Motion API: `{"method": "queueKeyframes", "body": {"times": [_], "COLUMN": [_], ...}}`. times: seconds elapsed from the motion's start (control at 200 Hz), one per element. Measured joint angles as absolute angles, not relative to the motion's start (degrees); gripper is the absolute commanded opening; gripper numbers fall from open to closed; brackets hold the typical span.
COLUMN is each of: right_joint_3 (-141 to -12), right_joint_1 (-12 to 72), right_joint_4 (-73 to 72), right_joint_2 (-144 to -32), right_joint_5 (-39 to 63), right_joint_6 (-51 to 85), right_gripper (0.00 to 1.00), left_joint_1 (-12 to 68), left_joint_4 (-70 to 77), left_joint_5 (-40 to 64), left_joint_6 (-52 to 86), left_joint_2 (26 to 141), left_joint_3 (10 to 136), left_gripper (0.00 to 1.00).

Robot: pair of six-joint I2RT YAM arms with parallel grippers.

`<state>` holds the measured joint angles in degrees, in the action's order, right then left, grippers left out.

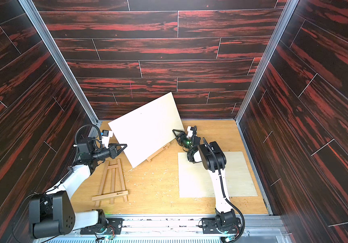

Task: Disassemble the easel
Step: Pick up the drawing board from the easel.

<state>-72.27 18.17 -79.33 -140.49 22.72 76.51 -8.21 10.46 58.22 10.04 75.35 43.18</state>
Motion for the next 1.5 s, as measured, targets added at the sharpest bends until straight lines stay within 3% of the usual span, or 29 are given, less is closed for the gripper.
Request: {"method": "queueKeyframes", "body": {"times": [0.842,1.503], "right_joint_3": [-70.1,-39.2], "right_joint_1": [18.0,17.1], "right_joint_4": [-79.9,-79.7], "right_joint_2": [-139.3,-112.7], "right_joint_5": [22.6,16.6], "right_joint_6": [76.2,71.5], "right_gripper": [0.77,0.77], "left_joint_1": [-5.3,-1.5], "left_joint_4": [3.5,2.7], "left_joint_5": [55.0,57.4], "left_joint_6": [8.4,16.7], "left_joint_2": [71.9,58.3], "left_joint_3": [45.6,38.0], "left_gripper": [0.00,0.00]}}
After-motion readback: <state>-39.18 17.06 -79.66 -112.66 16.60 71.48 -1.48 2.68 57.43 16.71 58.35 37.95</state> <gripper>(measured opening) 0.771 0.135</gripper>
